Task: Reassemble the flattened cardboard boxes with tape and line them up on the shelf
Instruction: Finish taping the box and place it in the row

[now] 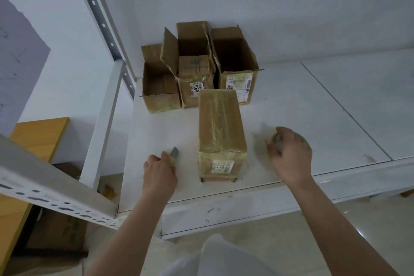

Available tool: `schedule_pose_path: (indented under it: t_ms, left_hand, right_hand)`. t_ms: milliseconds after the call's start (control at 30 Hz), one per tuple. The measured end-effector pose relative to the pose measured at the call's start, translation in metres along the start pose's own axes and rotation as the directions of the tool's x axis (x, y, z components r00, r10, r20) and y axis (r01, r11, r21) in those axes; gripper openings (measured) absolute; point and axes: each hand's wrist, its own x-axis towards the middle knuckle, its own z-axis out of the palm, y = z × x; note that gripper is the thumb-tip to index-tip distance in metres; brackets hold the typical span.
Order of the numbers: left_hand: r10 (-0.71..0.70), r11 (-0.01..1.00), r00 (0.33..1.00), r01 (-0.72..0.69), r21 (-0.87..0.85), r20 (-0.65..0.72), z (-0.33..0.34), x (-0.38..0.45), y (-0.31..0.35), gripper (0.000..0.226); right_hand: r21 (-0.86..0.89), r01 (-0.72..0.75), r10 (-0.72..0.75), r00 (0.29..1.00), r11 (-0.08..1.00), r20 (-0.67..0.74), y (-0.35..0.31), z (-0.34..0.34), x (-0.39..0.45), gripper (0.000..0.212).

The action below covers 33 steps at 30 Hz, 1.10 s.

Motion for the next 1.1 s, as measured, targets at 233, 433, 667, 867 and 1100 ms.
schedule_pose_path:
  t_ms: [233,433,667,867,1100]
  left_hand:
    - [0.316,0.642,0.843,-0.527,-0.556,-0.434,-0.062,-0.016,0.037,0.029]
    - [0.613,0.63,0.771,-0.61,-0.481,-0.175,-0.069,-0.034,0.058,0.059]
    - [0.652,0.653,0.753,-0.619,-0.436,-0.093,-0.072,-0.03,0.053,0.069]
    - [0.67,0.626,0.726,-0.664,-0.409,-0.154,-0.066,-0.035,0.052,0.064]
    - [0.726,0.605,0.681,-0.699,-0.382,-0.096,-0.066,-0.034,0.046,0.063]
  right_hand:
    - [0.443,0.299,-0.353,0.935,0.845,0.042,-0.071,-0.052,-0.012,0.048]
    - [0.373,0.266,-0.363,0.906,0.889,0.216,-0.081,-0.043,-0.024,0.069]
    - [0.524,0.245,-0.448,0.841,0.816,0.303,-0.072,-0.042,-0.019,0.08]
    - [0.324,0.415,-0.5,0.828,0.85,0.252,-0.07,-0.045,-0.02,0.085]
    - [0.236,0.502,-0.547,0.812,0.832,0.204,-0.068,-0.045,-0.026,0.075]
